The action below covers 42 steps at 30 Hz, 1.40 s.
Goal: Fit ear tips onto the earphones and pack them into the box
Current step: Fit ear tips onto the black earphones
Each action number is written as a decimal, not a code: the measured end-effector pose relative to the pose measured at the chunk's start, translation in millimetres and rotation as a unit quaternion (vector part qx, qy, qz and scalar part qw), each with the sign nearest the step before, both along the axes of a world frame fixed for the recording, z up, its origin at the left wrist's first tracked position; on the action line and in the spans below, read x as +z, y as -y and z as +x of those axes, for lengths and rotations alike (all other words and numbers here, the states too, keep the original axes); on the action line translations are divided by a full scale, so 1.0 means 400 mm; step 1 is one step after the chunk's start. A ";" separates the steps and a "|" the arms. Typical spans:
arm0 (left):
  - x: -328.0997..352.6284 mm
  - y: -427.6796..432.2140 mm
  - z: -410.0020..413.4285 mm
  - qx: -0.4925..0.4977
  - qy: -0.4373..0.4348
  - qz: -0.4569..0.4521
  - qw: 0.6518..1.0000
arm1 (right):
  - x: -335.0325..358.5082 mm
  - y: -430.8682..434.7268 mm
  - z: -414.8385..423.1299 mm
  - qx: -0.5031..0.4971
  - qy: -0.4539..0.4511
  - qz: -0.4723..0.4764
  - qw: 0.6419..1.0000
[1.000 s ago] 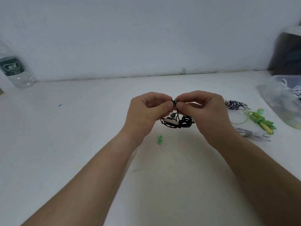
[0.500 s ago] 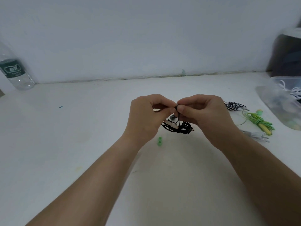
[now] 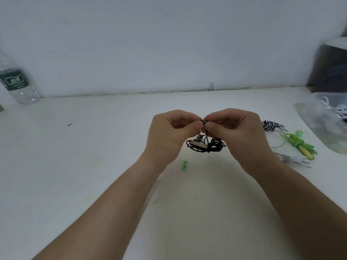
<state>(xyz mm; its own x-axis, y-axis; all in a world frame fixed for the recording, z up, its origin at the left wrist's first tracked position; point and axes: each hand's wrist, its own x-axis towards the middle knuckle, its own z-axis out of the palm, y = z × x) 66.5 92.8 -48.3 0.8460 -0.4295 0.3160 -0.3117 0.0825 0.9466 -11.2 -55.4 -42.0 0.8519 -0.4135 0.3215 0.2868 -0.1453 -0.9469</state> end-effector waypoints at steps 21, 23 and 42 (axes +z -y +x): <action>-0.007 0.009 0.004 0.009 0.101 0.070 0.992 | -0.008 0.029 0.002 0.027 0.002 -0.005 1.000; -0.009 0.009 0.010 0.023 0.109 0.080 0.991 | -0.009 0.032 0.002 0.017 -0.012 -0.039 0.999; -0.017 -0.002 0.046 0.100 0.147 0.302 0.937 | -0.069 0.032 0.047 0.040 -0.169 -0.373 0.911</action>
